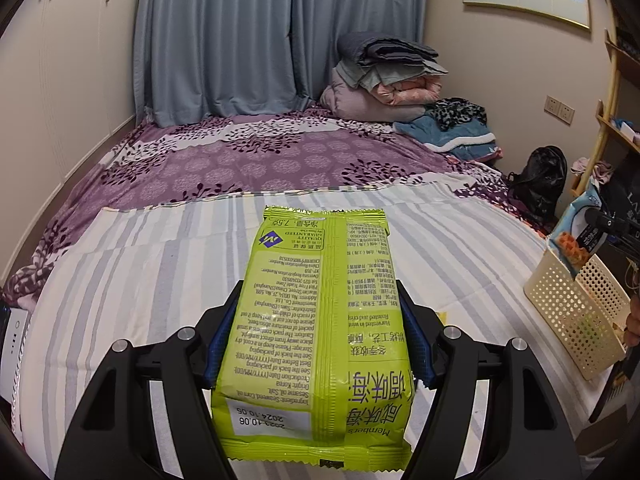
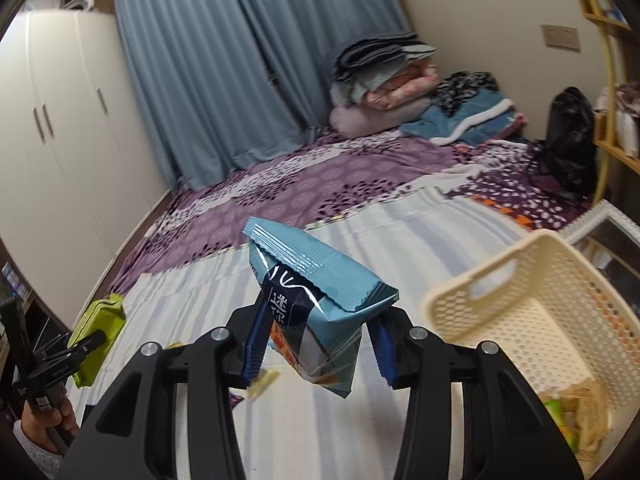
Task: Organize snacks
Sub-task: 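Carry the light-blue bag with the right tool into the basket and release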
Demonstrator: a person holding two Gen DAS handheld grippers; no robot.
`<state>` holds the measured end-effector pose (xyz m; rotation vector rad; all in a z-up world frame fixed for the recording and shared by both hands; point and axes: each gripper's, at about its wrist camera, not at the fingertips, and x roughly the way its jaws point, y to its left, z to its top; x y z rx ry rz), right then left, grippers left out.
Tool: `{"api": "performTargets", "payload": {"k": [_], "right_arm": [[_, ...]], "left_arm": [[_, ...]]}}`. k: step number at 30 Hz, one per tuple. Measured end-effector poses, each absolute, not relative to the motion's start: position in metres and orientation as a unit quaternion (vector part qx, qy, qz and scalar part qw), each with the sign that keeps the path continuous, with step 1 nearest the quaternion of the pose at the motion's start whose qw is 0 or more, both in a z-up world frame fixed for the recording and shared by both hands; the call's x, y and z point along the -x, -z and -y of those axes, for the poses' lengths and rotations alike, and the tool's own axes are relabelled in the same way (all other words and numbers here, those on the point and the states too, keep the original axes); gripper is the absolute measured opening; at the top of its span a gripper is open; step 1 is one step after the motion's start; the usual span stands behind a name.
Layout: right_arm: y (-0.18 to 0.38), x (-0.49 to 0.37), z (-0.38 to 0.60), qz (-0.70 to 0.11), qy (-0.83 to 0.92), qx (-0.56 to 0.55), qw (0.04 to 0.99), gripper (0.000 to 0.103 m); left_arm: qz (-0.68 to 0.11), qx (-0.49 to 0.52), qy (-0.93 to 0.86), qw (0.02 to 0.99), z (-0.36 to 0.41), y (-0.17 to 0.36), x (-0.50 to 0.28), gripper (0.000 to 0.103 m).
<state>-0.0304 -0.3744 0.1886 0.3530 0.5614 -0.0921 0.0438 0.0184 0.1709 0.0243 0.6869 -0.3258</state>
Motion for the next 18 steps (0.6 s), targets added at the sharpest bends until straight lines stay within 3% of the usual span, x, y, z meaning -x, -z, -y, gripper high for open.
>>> {"api": "performTargets", "payload": {"k": [18], "right_arm": [[-0.151,0.106,0.515,-0.291,0.202,-0.232,0.906,0.045]], "left_arm": [[-0.326,-0.069,0.232,0.914,0.078,-0.187,-0.022,0.071]]}}
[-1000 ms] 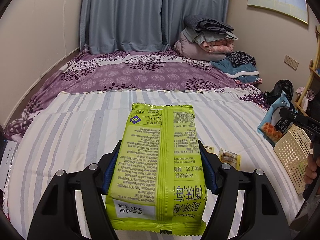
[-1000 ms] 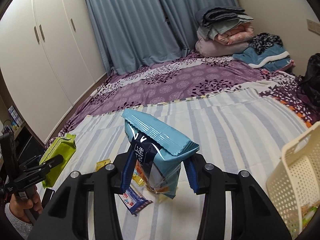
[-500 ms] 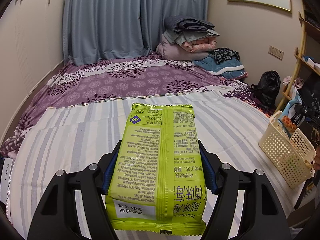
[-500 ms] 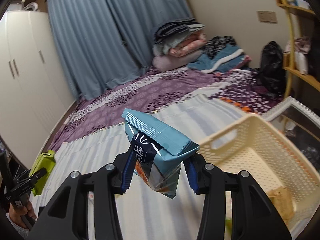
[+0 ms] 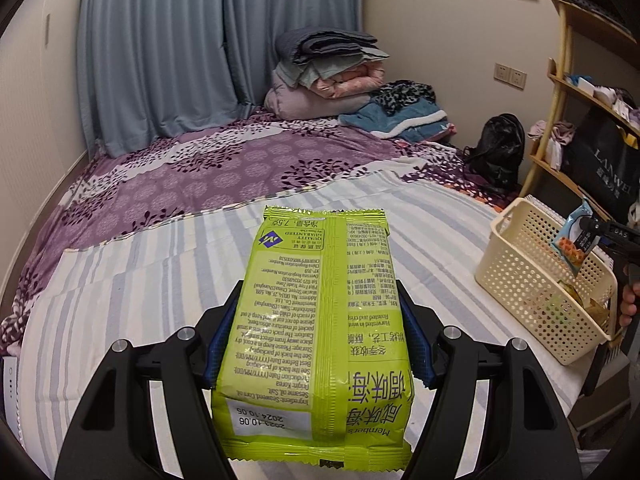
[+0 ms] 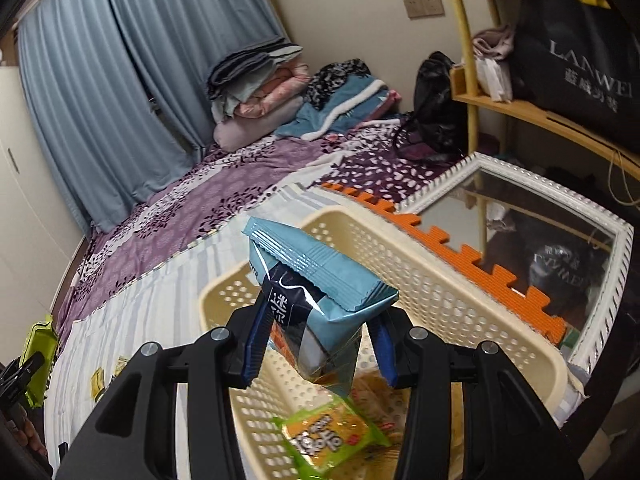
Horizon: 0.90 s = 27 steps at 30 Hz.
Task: Organize snacks
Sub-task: 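Carry the light-blue bag with the right tool into the basket and release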
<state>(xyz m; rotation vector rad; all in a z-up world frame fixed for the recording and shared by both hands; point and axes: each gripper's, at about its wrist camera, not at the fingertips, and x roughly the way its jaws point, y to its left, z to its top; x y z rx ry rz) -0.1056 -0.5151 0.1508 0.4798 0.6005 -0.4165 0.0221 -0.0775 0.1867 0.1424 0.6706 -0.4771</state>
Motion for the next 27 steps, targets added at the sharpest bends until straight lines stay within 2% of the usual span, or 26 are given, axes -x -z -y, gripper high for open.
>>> {"api": "performTargets", "payload": {"k": [7,10,12,27], "right_arm": [[-0.135,0.117,0.533,-0.303,0.221,-0.260,0.890,0.046],[-0.130,0.123,0.540,-0.296,0.219,-0.280,0.887,0.061],[-0.130,0.128,0.543,-0.289,0.222,-0.285,0.887,0.067],[-0.134,0.158,0.549,-0.253,0.214,-0.292,0.897,0.068]], "left_arm": [[-0.327,-0.091,0.256,0.905,0.112,-0.188,-0.015,0.071],[-0.330,-0.096,0.268,0.900,0.127,-0.186,-0.010,0.071],[-0.330,-0.102,0.276,0.897,0.137,-0.185,-0.007,0.071],[-0.318,-0.153,0.346,0.869,0.223,-0.191,0.019,0.071]]}}
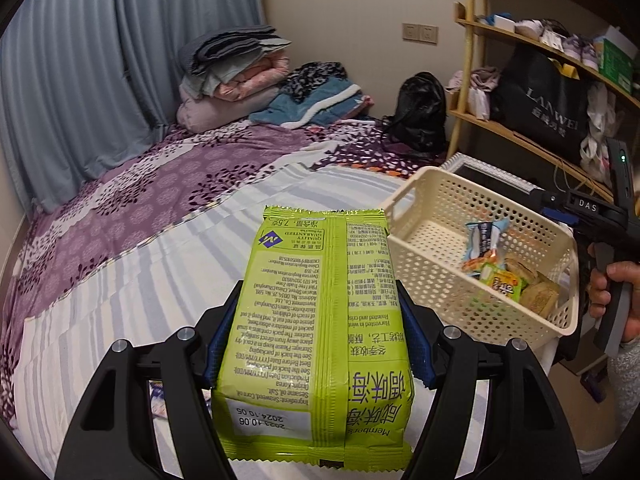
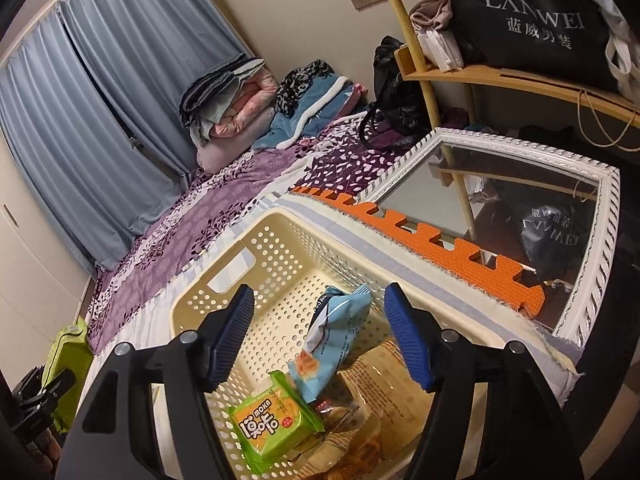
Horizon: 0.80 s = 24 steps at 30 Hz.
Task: Organize snacks
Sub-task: 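Carry the green-yellow pack with the left tool into the basket and release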
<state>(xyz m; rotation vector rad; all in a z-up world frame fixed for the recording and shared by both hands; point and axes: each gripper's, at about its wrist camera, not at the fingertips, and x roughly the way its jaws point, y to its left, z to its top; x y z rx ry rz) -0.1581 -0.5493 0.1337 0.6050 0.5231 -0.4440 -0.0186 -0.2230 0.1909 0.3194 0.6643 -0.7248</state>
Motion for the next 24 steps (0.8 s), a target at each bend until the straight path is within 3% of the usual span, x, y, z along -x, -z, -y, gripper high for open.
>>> {"api": "performTargets", "payload": {"k": [10,24], "right_arm": [[-0.141,0.182,0.545,-0.231,0.229,-0.247,0.913,0.075],[-0.128,0.202,0.560,-0.236,0.239,-0.263,0.904,0.075]], "left_arm": [[-0.318,-0.163,0.426,0.831,0.313,-0.185,0.033,0.071],[-0.332,-0.184,0.482,0.790,0.397,-0.153,0.038,0.071]]}}
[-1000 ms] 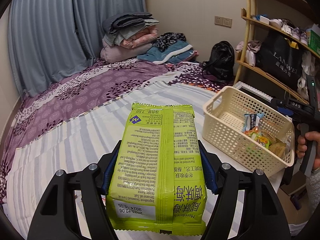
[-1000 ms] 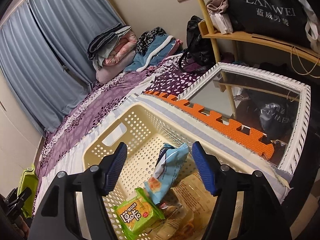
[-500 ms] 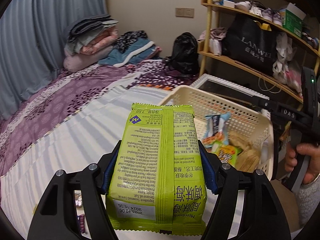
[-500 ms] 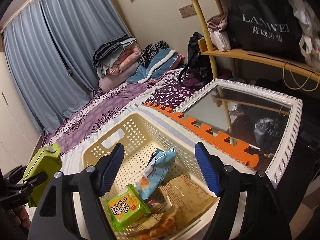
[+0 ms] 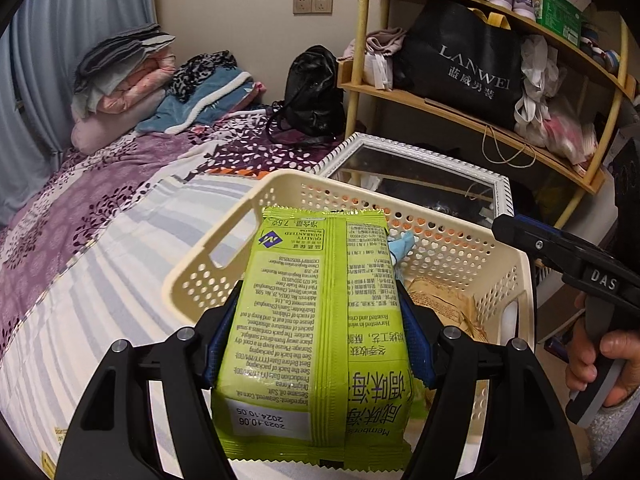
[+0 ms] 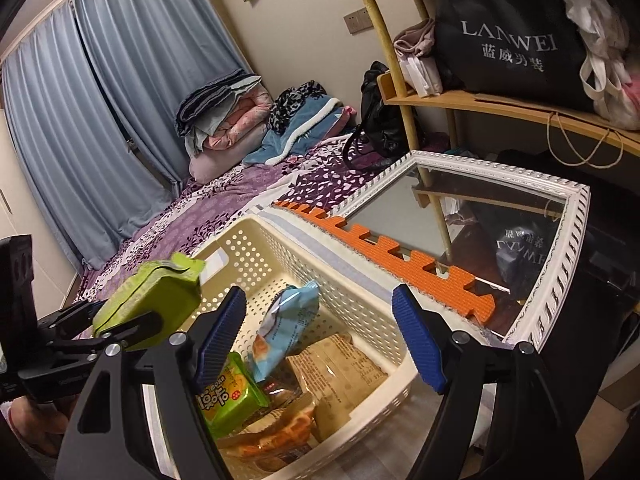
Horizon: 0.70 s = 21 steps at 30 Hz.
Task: Organize snacks
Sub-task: 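Carry the green-yellow pack with the left tool into the basket and release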
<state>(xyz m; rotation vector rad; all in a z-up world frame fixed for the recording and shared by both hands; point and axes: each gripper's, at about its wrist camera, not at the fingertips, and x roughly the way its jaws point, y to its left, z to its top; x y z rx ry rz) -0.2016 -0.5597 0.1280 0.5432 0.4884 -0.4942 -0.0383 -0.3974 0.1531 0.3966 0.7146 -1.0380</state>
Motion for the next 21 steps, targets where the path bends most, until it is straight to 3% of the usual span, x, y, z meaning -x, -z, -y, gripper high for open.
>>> {"api": "performTargets", "payload": {"k": [3,5,18,21], "right_arm": [[-0.126,0.203,0.561,-0.237,0.239,-0.265,0.903,0.075],[-0.124,0.203,0.563,-0.238,0.239,-0.268,0.903,0.075],[-0.121,0.195,0.558,-0.243,0.228,-0.271,0.903,0.075],[-0.122,0.193,0.556,-0.243,0.227,-0.270,0.903,0.081]], "left_arm": [[-0.337,-0.188,0.489,0.782,0.406,-0.147,0.038,0.076],[-0.336,-0.190,0.487,0.784,0.408,-0.145,0.038,0.093],[-0.343,-0.190,0.462,0.796,0.393,-0.142,0.024,0.094],[-0.342,-0.191,0.457,0.798,0.390,-0.145,0.023,0.095]]}}
